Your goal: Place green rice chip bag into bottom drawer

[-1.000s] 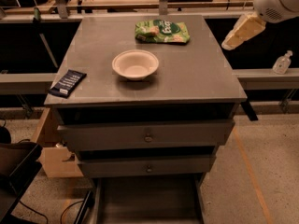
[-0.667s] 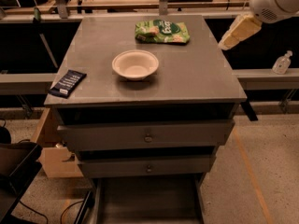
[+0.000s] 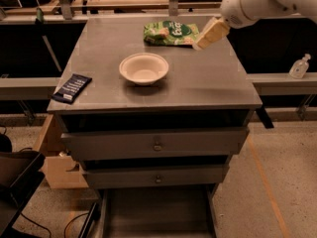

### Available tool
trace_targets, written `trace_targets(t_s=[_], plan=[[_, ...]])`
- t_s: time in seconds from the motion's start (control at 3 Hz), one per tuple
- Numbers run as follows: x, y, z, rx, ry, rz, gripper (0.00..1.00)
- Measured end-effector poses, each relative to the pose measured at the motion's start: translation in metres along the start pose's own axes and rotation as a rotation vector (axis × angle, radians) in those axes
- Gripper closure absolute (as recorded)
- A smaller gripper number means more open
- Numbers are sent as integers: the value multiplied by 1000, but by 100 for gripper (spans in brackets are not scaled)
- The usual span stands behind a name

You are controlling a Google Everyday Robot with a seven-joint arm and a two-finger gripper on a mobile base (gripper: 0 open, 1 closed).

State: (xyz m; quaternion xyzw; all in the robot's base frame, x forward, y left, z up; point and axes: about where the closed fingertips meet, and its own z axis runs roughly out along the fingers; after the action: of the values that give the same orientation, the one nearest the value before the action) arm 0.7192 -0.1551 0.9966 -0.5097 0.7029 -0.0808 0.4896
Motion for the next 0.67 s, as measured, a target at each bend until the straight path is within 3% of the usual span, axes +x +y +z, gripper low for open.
trace_targets(t_s=[0.67], plan=[[-33, -4, 138, -55, -117, 32, 0]])
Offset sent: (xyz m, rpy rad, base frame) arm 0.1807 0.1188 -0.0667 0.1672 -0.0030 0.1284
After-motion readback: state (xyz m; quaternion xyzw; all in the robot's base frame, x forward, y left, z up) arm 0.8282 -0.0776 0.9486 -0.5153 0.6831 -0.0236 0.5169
